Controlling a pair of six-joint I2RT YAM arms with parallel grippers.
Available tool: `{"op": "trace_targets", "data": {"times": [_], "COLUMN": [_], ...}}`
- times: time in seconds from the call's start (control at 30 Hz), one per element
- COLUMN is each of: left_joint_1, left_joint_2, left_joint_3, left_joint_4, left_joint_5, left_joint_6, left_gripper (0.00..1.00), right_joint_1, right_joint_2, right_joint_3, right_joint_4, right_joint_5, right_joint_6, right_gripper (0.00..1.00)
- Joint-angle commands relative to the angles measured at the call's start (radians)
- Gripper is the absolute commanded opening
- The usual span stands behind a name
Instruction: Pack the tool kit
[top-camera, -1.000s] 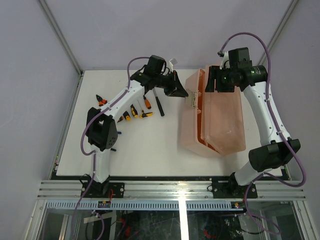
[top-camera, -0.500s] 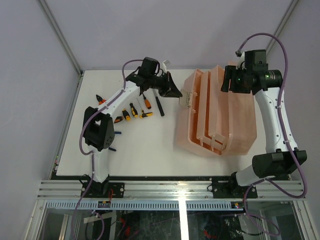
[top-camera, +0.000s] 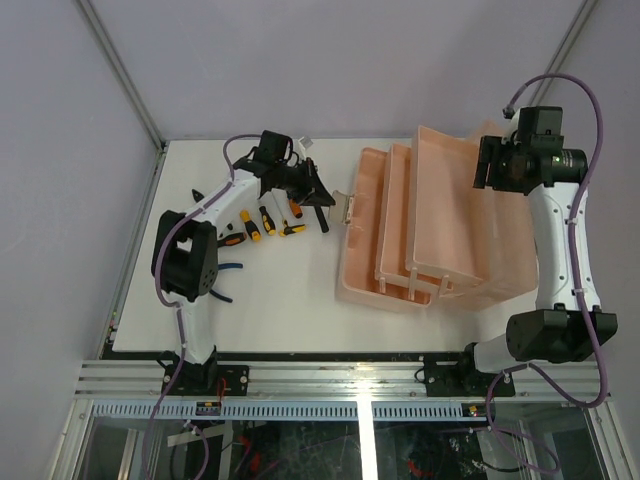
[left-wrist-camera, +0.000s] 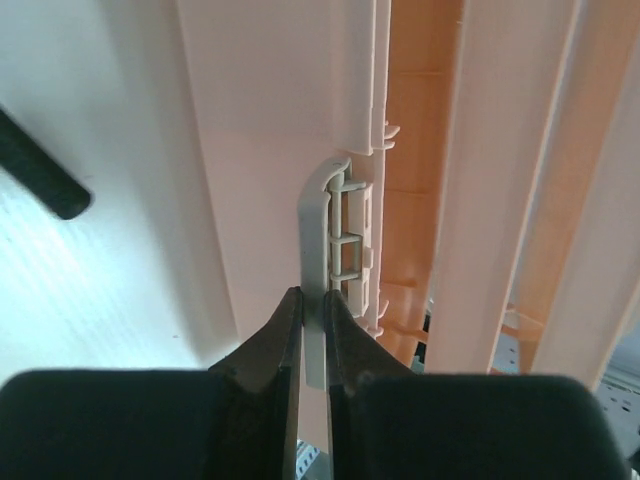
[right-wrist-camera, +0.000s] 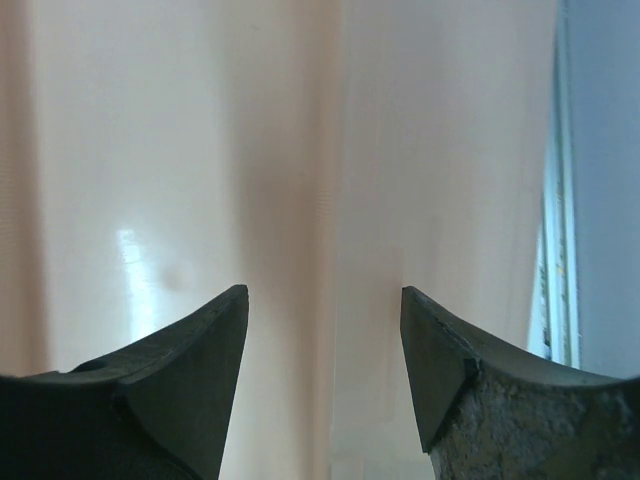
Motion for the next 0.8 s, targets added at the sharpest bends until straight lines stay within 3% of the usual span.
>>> {"op": "trace_targets", "data": {"times": [0.0,0.23,0.5,0.7,0.77], "left_joint_1": [0.021,0.045,0.051,0.051,0.051], "left_joint_2": [-0.015,-0.048,-0.106,-0.124,-0.127], "left_joint_3": [-0.042,-0.119,-0.231,-0.26,-0.262], "left_joint_4": [0.035,0.037,0.067,0.082,0.086], "left_joint_5": [-0.034,-0.038,-0.032,-0.027,-0.028], "left_joint_6": [0.095,0.127,0.131,0.125,0.121], "left_gripper": [0.0,0.0,0.0,0.0,0.0], "right_joint_1": [-0.016,-0.053,-0.089,-0.102,-0.104], "right_joint_2": [0.009,0.002,0.036,0.045,0.055], "right_joint_3": [-0.08,-0.181,-0.17,-0.02,0.062], "right_joint_4": [-0.064,0.0,0.041,0.062,0.046], "right_joint_5": [-0.051,-0.073,-0.106,-0.154,-0.162], "right_joint_6": [-0.015,-0.018,-0.03,-0.006,-0.004], "right_gripper": [0.68,0.68,0.69,0.87,0.89]}}
